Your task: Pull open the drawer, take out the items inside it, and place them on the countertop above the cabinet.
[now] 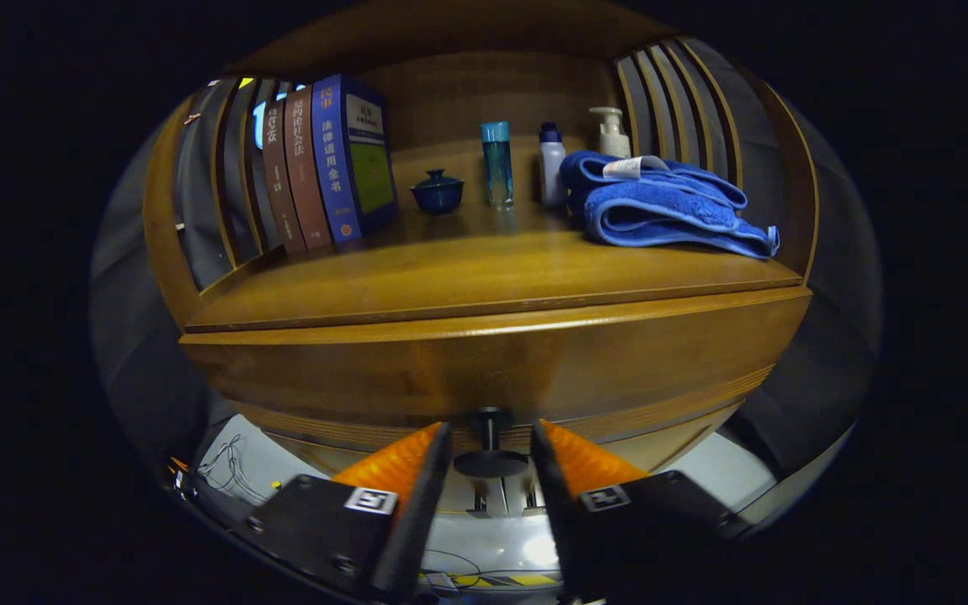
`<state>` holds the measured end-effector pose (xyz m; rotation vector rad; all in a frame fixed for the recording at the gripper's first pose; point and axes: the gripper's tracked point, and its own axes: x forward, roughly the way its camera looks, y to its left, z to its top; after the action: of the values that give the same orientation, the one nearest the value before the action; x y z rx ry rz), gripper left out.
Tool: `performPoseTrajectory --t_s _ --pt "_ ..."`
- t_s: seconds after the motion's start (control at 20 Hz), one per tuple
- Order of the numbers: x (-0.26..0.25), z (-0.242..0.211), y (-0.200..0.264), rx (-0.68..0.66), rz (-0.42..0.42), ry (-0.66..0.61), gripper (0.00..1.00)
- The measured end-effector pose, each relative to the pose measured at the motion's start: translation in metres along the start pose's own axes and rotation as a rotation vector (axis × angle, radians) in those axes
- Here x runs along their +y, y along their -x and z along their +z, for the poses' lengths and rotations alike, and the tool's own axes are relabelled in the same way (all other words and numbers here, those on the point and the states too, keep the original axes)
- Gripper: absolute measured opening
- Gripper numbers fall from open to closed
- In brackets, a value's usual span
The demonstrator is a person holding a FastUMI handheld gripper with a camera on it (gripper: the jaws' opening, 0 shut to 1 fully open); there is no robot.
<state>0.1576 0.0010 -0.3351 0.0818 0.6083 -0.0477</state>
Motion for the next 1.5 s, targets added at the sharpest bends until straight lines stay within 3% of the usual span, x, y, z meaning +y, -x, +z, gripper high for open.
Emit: performPoseTrajectory --t_s 0.05,0.1,0.25,0.55,1.5 --pt "-0.002 0.001 0.003 0.001 -0.003 0.003 0.53" --pt "-0.003 0.003 0.007 -0.004 -0.003 0.004 0.53" --pt "-0.002 0.001 0.001 0.003 -0.005 0.033 0.36" --pt "-0.005 -0.007 0.014 0.023 -0.017 0.046 0.36" --pt "-0.012 -0.090 0.150 0.123 -0.005 0.021 0.36"
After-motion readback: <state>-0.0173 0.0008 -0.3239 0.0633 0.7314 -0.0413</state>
